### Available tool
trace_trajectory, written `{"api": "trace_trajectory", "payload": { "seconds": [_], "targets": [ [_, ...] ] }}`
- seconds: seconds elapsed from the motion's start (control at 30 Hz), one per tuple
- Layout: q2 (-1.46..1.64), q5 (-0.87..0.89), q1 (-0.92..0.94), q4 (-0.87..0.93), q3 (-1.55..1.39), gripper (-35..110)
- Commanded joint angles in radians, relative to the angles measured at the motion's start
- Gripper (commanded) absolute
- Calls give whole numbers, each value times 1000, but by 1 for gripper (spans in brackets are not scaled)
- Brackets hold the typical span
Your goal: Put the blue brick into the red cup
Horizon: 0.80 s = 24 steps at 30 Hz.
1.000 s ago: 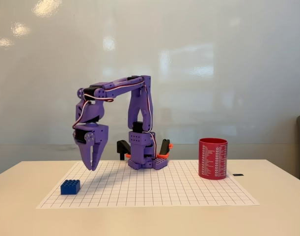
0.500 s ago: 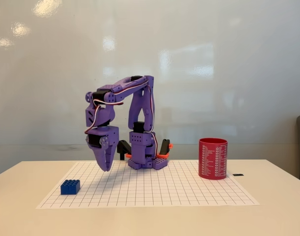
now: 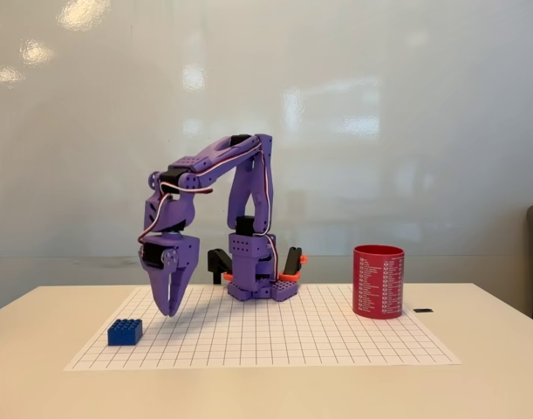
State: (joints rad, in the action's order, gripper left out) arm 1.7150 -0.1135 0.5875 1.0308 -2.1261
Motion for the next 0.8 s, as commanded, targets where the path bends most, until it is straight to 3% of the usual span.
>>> {"api": "trace_trajectory", "payload": {
  "seconds": [0.0, 0.17, 0.2, 0.23, 0.3, 0.6, 0.77],
  "targets": [
    [38, -17, 29, -25, -9, -1],
    [43, 6, 31, -6, 35, 4],
    [43, 23, 31, 26, 54, 31],
    [44, 41, 32, 46, 66, 48],
    [49, 71, 40, 94, 91, 62],
    [26, 77, 80, 41, 104, 64],
    [-150, 81, 129, -12, 195, 64]
  ]
}}
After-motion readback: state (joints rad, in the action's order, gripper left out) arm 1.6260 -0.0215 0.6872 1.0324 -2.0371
